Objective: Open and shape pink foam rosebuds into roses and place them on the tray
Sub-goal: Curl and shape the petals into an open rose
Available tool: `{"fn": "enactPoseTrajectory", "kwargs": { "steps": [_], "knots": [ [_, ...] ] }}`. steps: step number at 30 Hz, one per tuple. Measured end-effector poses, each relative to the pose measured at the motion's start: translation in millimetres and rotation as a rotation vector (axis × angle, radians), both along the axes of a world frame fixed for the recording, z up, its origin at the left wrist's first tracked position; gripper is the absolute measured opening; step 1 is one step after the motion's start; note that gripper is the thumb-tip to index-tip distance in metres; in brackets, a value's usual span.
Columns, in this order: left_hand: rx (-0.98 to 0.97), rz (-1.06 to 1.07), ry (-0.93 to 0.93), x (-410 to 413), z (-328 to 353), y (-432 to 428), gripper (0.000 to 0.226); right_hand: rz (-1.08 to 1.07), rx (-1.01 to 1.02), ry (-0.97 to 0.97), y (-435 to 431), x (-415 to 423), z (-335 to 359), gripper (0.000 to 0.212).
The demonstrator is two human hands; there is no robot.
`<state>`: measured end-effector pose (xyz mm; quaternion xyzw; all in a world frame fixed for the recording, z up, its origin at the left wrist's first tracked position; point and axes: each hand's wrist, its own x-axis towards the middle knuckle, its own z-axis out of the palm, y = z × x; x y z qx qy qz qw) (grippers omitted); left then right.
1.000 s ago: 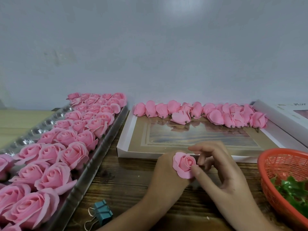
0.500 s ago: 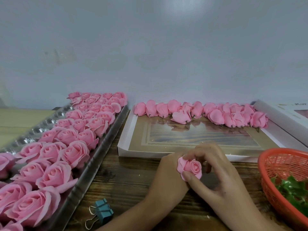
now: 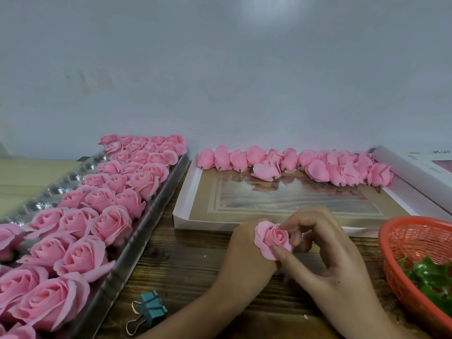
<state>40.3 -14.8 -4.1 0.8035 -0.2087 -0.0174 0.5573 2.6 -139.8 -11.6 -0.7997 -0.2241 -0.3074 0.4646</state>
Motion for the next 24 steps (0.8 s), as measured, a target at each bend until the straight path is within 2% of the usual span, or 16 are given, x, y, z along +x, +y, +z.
{"fn": "enactPoseTrajectory", "kwargs": {
  "steps": [3,6,13,17,22,24],
  "knots": [
    [-0.047,0.025,0.056,-3,-1,2,0.022,0.000,0.018,-0.016,-1,-1,0,0.016],
    [-0.030,0.001,-0.045,-2,1,0,0.024,0.008,0.028,0.004,-1,0,-1,0.018],
    [-0.047,0.036,-0.133,4,-5,4,0.029,0.004,0.013,0.073,-1,4,-3,0.032],
    [-0.060,0.027,-0.129,3,-6,5,0.016,0.012,0.024,0.112,-2,4,-4,0.030],
    [-0.081,0.043,-0.077,4,-7,5,0.037,0.022,0.052,0.156,-2,2,-4,0.036],
    [-0.111,-0.013,-0.025,4,-8,2,0.020,-0.002,0.001,0.102,0,1,-2,0.037]
  ]
}}
